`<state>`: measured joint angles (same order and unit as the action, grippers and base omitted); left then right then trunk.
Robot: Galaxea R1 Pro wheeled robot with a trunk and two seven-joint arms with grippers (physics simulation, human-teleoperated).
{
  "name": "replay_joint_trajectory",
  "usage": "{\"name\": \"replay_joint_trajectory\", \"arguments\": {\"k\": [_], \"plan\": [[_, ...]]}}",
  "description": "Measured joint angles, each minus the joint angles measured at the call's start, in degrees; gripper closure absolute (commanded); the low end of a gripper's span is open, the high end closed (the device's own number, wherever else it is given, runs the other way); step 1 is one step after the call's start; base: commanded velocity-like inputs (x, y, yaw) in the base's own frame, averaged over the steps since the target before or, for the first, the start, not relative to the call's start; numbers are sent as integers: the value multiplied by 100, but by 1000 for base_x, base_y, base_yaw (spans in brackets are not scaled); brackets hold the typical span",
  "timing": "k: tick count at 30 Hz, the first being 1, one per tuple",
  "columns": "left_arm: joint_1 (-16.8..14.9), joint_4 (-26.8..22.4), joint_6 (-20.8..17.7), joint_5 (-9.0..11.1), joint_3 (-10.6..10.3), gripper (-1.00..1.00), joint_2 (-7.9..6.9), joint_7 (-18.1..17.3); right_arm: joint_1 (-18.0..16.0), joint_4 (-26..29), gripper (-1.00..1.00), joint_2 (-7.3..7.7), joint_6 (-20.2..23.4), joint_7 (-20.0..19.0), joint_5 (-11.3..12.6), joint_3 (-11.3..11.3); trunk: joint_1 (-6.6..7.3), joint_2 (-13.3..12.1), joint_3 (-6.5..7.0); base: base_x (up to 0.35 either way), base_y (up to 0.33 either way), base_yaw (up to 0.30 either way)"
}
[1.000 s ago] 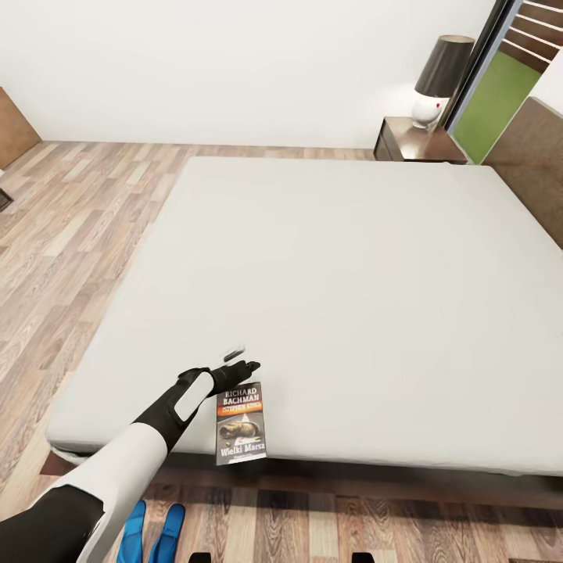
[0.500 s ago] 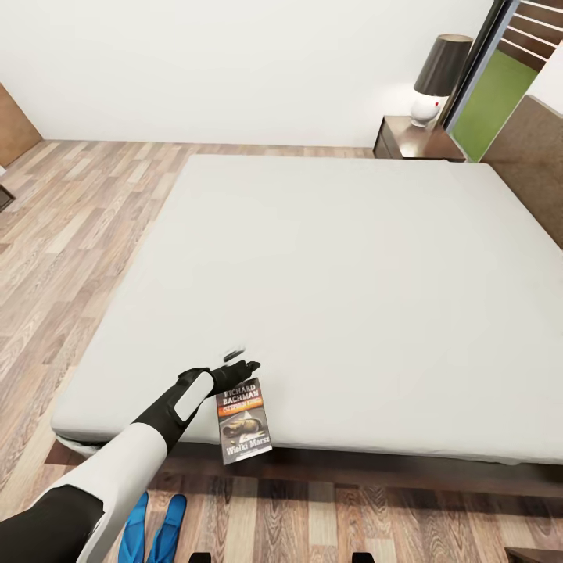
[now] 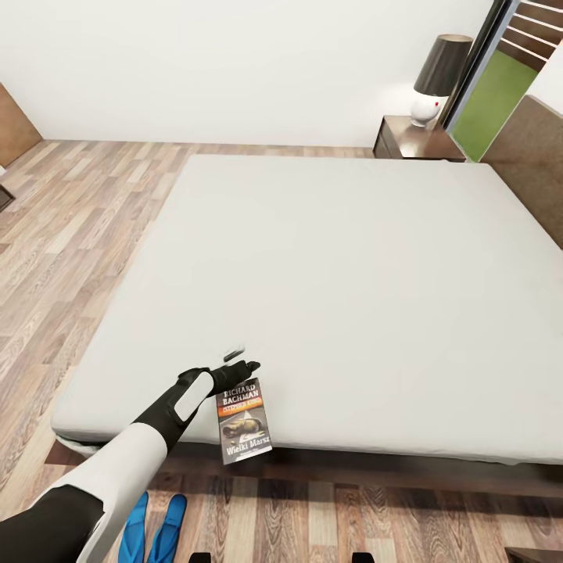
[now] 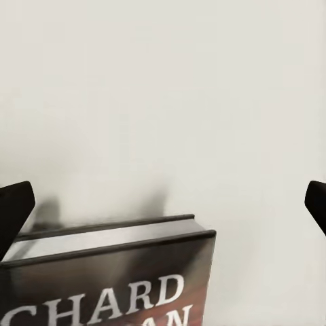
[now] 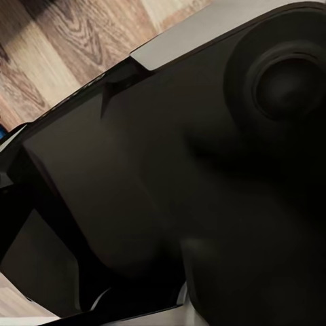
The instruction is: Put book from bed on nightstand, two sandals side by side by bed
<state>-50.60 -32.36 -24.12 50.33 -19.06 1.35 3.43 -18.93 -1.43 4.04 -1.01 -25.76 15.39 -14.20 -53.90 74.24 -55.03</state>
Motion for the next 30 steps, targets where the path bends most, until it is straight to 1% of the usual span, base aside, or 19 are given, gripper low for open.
{"name": "replay_joint_trajectory", "arguments": {"k": [30], "plan": [[0,-4,-3,0,1,-100,0,2,0,0,-100,2,-2,-6,8,-1,659,-1202,538,0,0,0]]}}
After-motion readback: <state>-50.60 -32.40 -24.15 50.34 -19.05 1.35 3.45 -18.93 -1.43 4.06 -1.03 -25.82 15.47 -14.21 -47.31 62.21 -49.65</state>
